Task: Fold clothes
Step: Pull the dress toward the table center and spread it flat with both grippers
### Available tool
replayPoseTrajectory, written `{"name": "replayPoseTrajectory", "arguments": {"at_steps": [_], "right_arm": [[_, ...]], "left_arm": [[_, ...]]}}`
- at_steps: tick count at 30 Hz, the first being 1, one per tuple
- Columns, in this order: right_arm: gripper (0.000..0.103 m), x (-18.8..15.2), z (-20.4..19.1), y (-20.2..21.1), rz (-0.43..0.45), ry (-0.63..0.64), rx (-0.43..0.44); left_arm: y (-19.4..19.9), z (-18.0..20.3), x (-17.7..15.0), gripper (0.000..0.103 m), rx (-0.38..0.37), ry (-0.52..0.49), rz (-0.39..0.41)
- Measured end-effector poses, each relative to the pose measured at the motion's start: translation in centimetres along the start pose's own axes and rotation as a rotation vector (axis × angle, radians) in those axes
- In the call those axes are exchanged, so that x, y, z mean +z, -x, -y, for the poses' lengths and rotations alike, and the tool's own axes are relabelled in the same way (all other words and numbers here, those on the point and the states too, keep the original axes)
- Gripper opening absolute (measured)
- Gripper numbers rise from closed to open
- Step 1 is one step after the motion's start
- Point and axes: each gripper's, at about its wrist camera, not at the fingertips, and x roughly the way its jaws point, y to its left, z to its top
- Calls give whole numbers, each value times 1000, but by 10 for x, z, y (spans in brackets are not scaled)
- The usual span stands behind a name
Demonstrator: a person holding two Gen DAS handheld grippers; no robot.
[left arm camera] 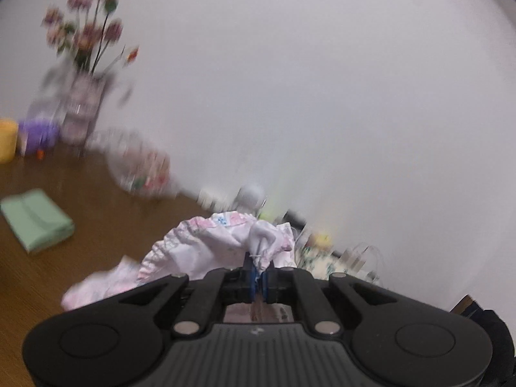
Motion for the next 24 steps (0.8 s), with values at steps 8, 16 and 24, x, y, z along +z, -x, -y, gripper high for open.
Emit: {"name": "replayPoseTrajectory", "arguments": {"at_steps": [8, 16, 24], "right_arm": [[1, 121, 32, 49, 144, 122, -22], [36, 121, 77, -125, -191, 89, -454], [68, 44, 36, -15, -88, 54, -203]], "left_arm": [[-36, 9, 40, 9, 69, -66, 63], [-151, -29, 2, 51, 124, -76, -305], [-92, -42, -65, 67, -14, -195, -447]]}}
